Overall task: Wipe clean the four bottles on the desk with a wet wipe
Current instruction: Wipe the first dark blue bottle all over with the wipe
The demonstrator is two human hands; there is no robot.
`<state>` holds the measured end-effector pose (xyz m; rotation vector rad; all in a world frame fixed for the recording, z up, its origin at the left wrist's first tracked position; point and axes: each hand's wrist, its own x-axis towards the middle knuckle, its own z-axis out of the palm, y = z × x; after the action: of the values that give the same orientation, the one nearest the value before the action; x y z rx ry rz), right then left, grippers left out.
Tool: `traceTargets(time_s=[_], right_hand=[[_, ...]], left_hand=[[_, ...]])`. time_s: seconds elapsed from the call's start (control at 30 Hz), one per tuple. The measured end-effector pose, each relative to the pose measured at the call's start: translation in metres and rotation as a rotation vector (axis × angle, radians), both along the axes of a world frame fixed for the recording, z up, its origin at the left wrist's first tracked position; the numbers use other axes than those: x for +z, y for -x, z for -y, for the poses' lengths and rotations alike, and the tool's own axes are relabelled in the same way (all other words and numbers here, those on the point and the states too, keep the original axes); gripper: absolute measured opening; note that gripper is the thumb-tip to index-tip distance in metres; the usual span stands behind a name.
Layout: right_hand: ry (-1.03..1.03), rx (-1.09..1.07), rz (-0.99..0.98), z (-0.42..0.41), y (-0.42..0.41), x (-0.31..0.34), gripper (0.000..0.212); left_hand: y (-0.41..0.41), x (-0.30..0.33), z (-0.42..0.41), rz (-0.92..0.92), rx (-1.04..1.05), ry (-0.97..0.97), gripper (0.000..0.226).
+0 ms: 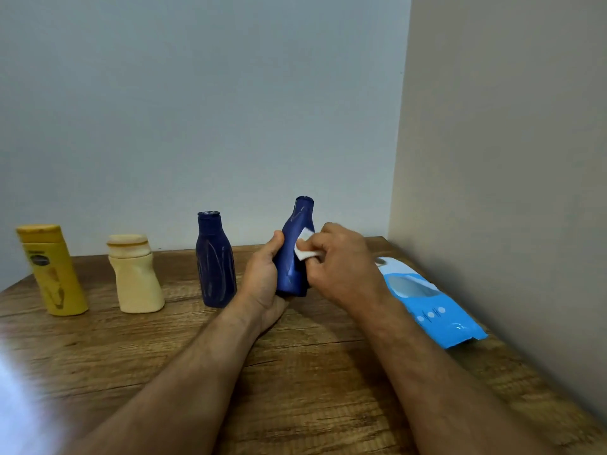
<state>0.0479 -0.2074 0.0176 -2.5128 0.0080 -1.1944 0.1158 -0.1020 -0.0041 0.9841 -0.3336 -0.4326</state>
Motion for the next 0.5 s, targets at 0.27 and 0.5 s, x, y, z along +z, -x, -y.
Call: traceTargets(time_s=[0.27, 0.5], right_hand=[[0.042, 0.216, -0.235, -0.005, 0.022, 0.006, 0.022], [-0.119, -0.056, 0.12, -0.007, 0.013, 0.011, 0.022]], left_hand=[[0.008, 0.004, 0.003, -0.071, 0.097, 0.012, 0.047], [0.025, 0.004, 0.004, -0.058, -0.015, 0.017, 0.034]])
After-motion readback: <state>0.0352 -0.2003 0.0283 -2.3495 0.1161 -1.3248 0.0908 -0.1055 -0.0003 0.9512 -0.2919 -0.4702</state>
